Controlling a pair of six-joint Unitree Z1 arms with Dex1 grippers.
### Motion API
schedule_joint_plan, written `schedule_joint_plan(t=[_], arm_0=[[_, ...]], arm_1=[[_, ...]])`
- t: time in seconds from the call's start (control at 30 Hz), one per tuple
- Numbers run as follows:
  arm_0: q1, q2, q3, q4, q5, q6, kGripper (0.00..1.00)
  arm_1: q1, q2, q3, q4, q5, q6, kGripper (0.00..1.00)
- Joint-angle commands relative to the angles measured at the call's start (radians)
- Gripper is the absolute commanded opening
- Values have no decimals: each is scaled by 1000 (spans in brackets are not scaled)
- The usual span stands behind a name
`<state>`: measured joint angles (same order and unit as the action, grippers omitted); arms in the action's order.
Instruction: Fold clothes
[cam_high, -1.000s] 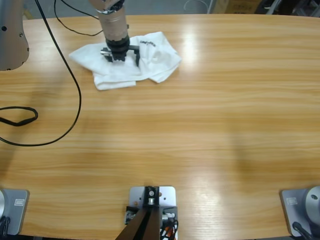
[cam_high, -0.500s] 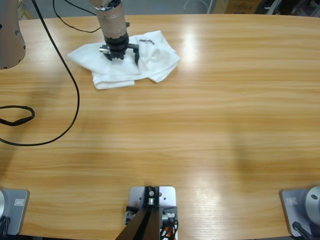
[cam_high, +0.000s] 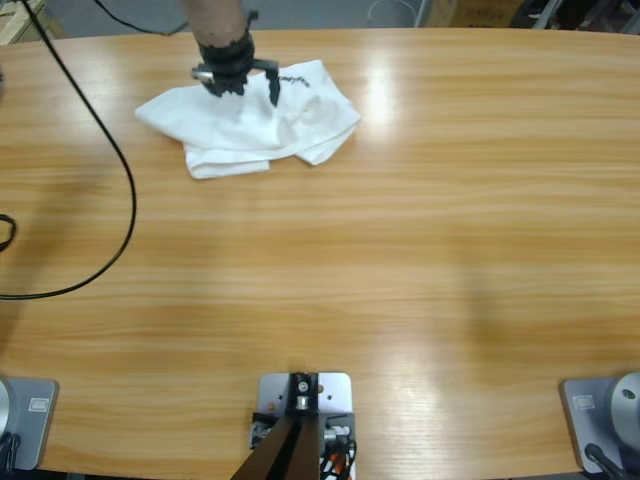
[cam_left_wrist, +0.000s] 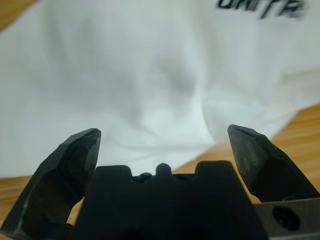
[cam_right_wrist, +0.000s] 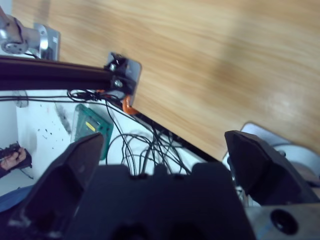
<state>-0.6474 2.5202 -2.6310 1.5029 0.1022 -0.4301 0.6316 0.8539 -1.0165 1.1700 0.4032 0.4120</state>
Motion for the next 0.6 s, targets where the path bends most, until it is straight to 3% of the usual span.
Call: schedule_joint_plan(t=[0.03,0.1,0.2,0.3,0.47,0.6], arm_0=[[6,-380,709,-190,72,82,1000],[12,-492,919,-291,83,93,1000],[-12,-551,1024,-342,105,93,1000],[-46,-552,988,-361,146,94,1000],[-145,-456,775,-359,269,126,1000],[-152,-425,713,-356,311,132,1000]], arm_1=[[15,114,26,-132,15,-37,996],[16,138,30,-151,14,-54,996],[22,178,27,-180,17,-68,996],[33,184,25,-183,16,-68,996],[51,174,24,-144,-18,-99,991],[110,231,12,-166,-60,-108,987]])
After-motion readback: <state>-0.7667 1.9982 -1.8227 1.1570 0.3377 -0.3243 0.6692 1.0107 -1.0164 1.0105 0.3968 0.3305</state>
